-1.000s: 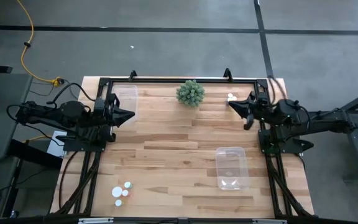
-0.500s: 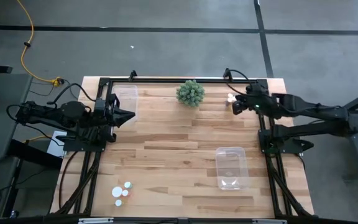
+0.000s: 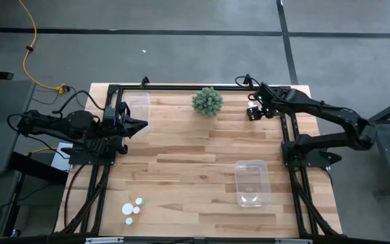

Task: Pick and place medicine bottles into bin by pill shape (circle, oval)
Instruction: Put the right yellow tablet bottle into the right transparent bin

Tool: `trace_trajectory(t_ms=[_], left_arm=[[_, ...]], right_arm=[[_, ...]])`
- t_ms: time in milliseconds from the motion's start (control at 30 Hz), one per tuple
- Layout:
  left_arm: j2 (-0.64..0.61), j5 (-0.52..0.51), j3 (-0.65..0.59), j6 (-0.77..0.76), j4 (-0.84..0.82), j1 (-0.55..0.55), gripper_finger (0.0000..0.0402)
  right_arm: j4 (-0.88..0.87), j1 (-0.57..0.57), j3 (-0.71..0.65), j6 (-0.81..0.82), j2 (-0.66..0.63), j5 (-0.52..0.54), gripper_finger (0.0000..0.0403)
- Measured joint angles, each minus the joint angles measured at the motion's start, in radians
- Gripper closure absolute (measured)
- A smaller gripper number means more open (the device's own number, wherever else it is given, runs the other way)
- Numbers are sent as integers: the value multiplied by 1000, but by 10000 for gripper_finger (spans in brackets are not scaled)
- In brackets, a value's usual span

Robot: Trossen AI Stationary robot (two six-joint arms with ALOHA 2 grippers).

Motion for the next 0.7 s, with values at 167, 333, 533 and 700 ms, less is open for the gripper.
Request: trace_trajectory(t_ms=[167, 333, 533, 700], left_arm=[[0, 0, 0, -6, 0, 0, 401], [0, 0, 0, -6, 0, 0, 401], [0, 0, 0, -6, 0, 0, 401], [0, 0, 0, -6, 0, 0, 401]], right_arm=[[11, -66, 0, -88, 101, -38, 146], [70, -112, 0, -130, 189, -38, 146], [93, -144, 0, -147, 270, -59, 147], [113, -151, 0, -161, 319, -72, 147]])
